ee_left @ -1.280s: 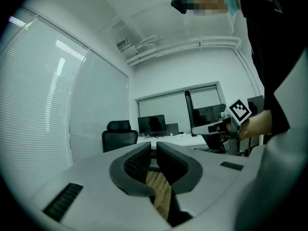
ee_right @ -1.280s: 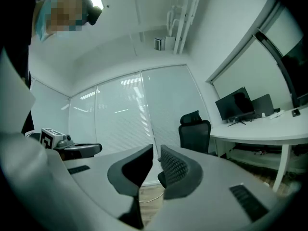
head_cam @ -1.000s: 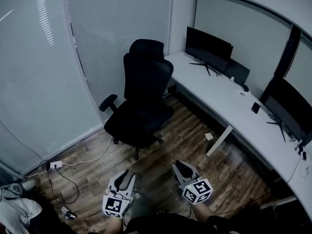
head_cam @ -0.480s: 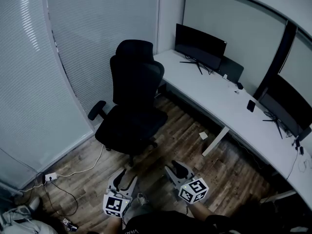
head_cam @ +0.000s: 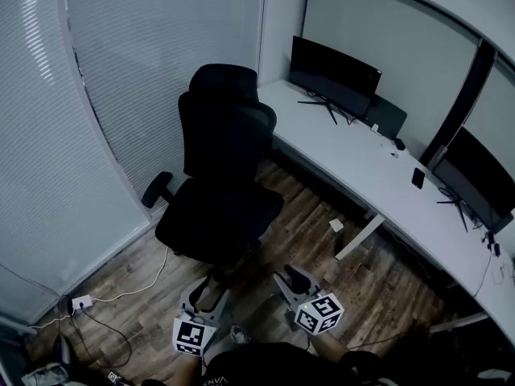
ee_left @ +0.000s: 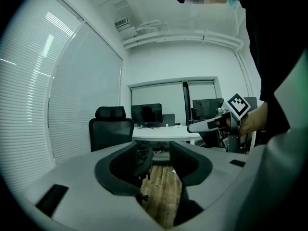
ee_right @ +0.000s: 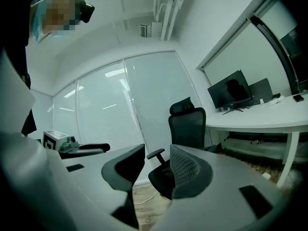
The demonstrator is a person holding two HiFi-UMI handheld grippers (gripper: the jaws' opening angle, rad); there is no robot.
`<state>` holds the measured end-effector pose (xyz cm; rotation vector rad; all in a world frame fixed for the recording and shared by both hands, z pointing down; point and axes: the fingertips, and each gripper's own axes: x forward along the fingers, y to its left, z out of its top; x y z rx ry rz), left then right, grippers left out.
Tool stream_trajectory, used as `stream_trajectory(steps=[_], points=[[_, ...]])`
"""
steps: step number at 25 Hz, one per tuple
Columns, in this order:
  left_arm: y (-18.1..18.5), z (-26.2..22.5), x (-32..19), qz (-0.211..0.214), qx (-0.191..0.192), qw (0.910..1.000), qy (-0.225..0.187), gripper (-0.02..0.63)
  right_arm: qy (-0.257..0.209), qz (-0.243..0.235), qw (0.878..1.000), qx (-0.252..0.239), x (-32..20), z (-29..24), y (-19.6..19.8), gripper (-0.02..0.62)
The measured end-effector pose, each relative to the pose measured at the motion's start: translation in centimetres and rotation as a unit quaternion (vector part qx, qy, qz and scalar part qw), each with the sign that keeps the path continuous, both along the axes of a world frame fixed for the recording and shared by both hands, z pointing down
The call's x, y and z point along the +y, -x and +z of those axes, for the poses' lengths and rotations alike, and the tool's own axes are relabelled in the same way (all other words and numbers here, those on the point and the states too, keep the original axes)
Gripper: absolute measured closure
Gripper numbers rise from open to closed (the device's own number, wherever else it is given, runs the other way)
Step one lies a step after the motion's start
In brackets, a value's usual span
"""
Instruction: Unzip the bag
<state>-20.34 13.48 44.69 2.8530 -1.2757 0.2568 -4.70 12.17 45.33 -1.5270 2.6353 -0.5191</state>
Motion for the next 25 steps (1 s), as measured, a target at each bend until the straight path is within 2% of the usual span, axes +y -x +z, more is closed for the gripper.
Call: stream_trajectory(steps=[7, 13, 18, 25], points=[[1.7, 0.2, -3.7, 0.023, 0.000, 0.9997, -0.007, 0.402, 0.007, 0.018, 1.000, 0.006, -3.4, 0.6, 1.7, 0.451], [2.6, 1.3, -5.3, 0.026, -0.008, 0.9996, 0.001, 0.402, 0.020, 0.020, 1.000, 0.007, -4.7, 1.9, 2.6, 0.451], [1.9, 2.6, -6.2, 0.027, -0.020, 0.9994, 0.010, 0.402, 0.027, 0.021, 0.999, 0.005, -5.9, 3.1, 1.7, 0.451], [-0.5, 4.1, -8.2, 0.017, -0.049, 0.9987, -0.001, 0.401, 0.045, 0.004, 0.999, 0.005, -7.7, 5.4, -0.6, 0.451]])
